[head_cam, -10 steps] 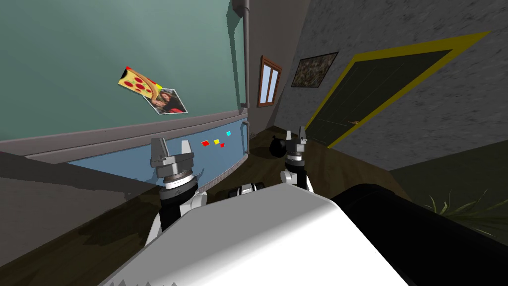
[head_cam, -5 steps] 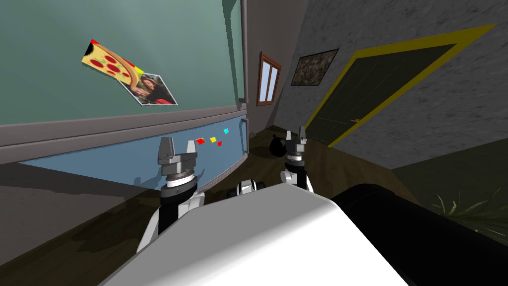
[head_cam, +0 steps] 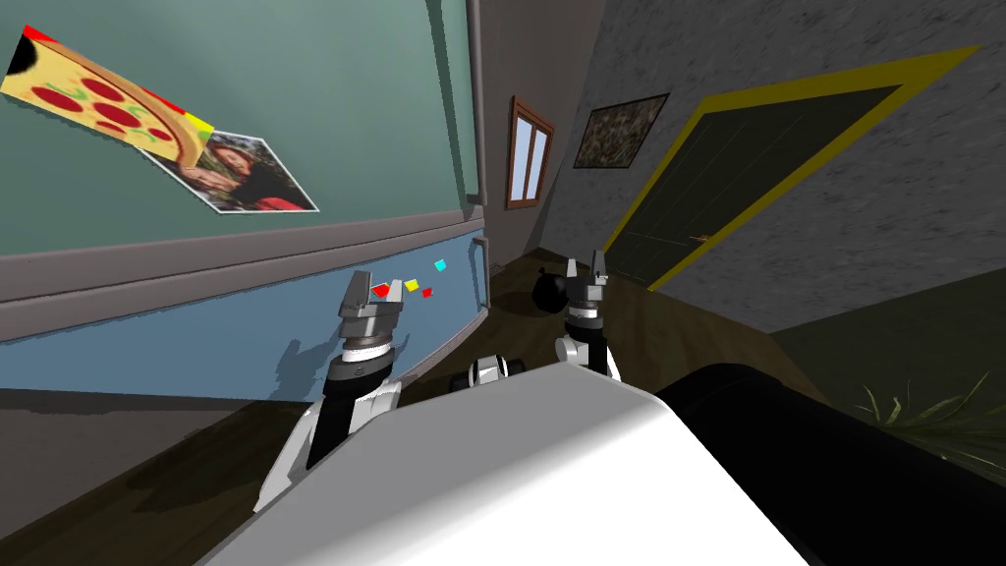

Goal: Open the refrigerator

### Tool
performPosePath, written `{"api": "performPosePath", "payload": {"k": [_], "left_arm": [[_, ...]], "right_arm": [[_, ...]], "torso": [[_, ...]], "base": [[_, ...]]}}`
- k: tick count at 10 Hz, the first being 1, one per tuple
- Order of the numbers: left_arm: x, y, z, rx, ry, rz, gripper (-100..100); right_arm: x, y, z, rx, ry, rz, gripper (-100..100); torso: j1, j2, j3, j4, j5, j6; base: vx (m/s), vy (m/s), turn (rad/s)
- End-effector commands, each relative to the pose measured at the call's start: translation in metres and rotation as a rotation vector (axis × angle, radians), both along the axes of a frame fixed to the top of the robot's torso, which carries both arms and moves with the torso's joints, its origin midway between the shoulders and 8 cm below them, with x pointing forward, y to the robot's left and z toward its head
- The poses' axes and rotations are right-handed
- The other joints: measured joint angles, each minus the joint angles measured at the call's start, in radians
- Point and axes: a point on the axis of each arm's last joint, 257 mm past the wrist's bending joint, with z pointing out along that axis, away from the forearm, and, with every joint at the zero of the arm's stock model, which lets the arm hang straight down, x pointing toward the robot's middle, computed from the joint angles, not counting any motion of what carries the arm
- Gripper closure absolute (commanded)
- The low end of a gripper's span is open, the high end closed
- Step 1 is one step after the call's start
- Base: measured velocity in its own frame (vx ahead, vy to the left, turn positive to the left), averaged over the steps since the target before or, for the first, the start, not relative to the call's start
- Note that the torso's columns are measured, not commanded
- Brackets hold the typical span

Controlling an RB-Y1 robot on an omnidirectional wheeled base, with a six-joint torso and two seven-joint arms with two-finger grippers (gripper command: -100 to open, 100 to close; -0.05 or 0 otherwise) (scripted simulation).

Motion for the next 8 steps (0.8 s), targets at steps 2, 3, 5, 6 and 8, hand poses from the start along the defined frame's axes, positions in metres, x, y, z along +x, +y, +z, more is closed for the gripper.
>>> {"api": "performPosePath", "payload": {"k": [2,3,5,6,8], "left_arm": [[0.015,-0.011,-0.016,0.053,0.078,-0.063,-100],[0.019,-0.013,-0.021,0.068,0.099,-0.076,-100],[0.026,-0.017,-0.031,0.099,0.139,-0.1,-100],[0.03,-0.018,-0.036,0.114,0.159,-0.109,-100],[0.036,-0.02,-0.045,0.144,0.197,-0.124,-100]], "right_arm": [[0.0,0.0,0.0,0.0,0.0,0.0,0],[0.0,0.0,0.0,0.0,0.0,0.0,0],[0.0,0.0,0.0,0.0,0.0,0.0,0],[0.0,0.0,0.0,0.0,0.0,0.0,0],[0.0,0.0,0.0,0.0,0.0,0.0,0]], "torso": [[0.001,0.0,0.0,0.0,0.0,0.0],[0.0,0.0,0.0,0.0,0.0,0.0],[0.0,0.001,0.001,0.0,0.0,0.0],[0.0,0.001,0.001,0.0,0.0,0.0],[0.0,0.001,0.001,0.0,0.0,0.0]], "base": [[0.135,-0.025,-0.061],[0.129,-0.041,-0.052],[0.115,-0.04,-0.055],[0.115,-0.032,-0.052],[0.095,-0.043,-0.053]]}}
